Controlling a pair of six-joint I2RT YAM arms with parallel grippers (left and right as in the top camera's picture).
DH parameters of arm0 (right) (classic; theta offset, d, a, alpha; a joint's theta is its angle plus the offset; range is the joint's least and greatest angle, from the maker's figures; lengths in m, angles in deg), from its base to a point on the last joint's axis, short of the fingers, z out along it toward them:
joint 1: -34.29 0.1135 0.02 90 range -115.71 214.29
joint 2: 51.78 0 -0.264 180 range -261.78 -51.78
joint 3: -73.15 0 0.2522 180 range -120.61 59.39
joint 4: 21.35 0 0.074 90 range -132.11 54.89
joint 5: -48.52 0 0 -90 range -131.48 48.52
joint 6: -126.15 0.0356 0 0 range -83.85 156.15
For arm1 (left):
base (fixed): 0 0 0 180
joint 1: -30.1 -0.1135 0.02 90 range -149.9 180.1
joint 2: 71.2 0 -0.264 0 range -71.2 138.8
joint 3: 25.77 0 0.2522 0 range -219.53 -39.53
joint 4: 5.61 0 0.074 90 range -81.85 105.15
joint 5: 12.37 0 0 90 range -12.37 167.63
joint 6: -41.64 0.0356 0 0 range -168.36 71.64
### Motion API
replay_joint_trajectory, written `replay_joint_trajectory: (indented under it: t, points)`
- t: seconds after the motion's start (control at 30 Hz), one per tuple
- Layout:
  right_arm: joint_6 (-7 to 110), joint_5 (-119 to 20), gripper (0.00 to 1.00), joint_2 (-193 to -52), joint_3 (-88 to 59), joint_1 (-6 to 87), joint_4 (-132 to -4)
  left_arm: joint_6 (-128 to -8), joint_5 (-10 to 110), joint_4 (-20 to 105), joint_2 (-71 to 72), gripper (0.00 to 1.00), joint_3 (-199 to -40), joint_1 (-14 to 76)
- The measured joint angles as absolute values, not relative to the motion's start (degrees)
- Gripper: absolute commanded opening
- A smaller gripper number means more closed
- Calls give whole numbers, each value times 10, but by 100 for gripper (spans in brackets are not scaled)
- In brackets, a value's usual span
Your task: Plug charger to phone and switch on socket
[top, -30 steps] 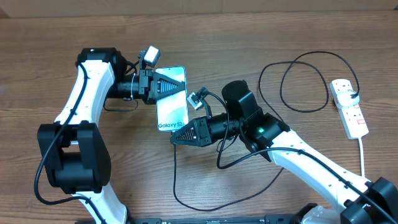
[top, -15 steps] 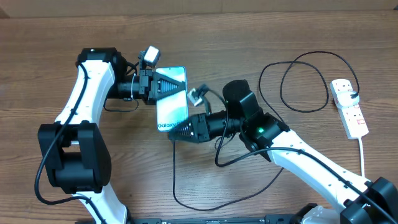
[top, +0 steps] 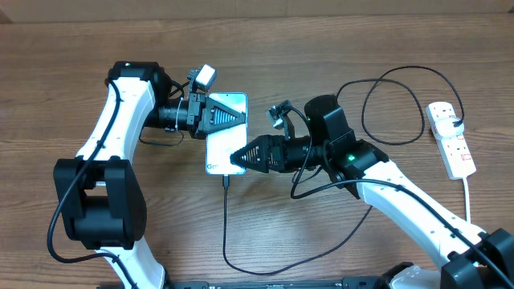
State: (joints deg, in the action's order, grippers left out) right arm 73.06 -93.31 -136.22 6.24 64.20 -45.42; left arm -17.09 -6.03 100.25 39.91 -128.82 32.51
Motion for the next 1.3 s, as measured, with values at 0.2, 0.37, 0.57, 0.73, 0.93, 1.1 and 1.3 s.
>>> replay_joint_trajectory:
  t: [0.2,0.37,0.57,0.73,0.93,1.1,1.3]
  points:
    - [703,-943,100,-1362,62,628,-481,-170,-45,998,399,4,-1288,334]
    - [694,-950,100,-1362,62,624,-486,-171,-37,997,399,4,-1288,350]
    - [687,-953,100,-1362,62,624,-486,-171,-35,997,399,4,-1288,368]
    - [682,-962,100,-1362,62,618,-487,-171,-35,997,399,4,-1288,370]
    - [672,-990,100,-1362,62,592,-487,-172,-38,999,399,4,-1288,387]
    - [648,-1028,95,-1362,62,579,-485,-176,-41,994,399,4,-1288,408]
    - [637,-1050,82,-1362,62,579,-484,-180,-42,984,399,4,-1288,425]
